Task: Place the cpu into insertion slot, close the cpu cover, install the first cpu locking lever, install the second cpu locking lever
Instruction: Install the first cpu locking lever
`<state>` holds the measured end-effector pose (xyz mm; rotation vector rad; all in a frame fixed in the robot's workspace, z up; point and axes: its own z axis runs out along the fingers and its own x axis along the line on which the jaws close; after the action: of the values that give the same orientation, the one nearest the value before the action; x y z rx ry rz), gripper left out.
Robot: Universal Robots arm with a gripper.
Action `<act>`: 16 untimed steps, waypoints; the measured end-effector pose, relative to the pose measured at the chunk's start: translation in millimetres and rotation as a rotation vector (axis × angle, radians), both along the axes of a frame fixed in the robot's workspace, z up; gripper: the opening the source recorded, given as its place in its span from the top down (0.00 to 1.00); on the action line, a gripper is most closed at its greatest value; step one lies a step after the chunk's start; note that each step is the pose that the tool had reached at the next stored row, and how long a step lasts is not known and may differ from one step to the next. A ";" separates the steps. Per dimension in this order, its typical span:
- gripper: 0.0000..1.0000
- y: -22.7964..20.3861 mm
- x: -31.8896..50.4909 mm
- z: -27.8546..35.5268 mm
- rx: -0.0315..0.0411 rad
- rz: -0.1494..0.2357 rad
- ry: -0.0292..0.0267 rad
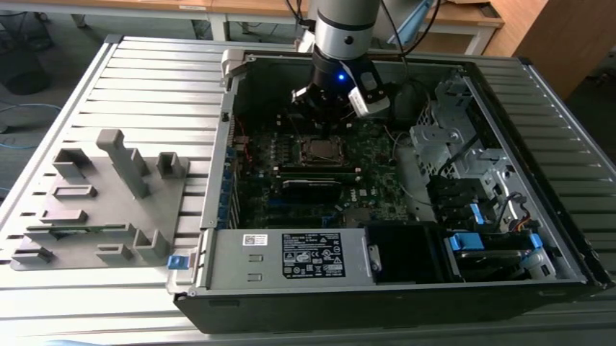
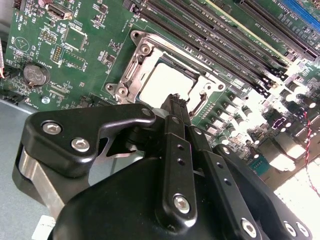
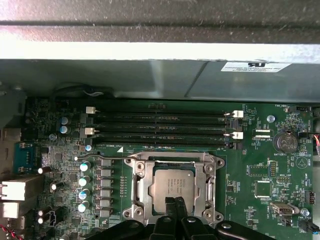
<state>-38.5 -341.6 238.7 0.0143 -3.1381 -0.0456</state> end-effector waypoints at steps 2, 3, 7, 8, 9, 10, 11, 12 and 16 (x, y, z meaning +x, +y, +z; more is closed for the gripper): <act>0.90 0.0 0.0 0.0 0.0000 0.000 0.0000; 0.90 0.0 0.0 0.1 -0.0001 0.000 0.0001; 0.90 0.0 0.0 0.2 -0.0001 0.000 0.0000; 0.90 -0.1 0.0 0.6 -0.0006 0.000 0.0003; 0.90 -0.1 0.0 1.2 -0.0006 0.000 0.0003; 0.90 0.0 0.0 1.8 -0.0001 0.000 0.0001; 0.90 0.0 0.0 2.8 -0.0001 0.000 0.0001; 0.90 0.0 0.0 3.9 -0.0001 0.000 0.0001; 0.90 0.0 0.0 10.0 0.0000 0.000 0.0000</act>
<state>-38.5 -341.6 248.7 0.0143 -3.1381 -0.0456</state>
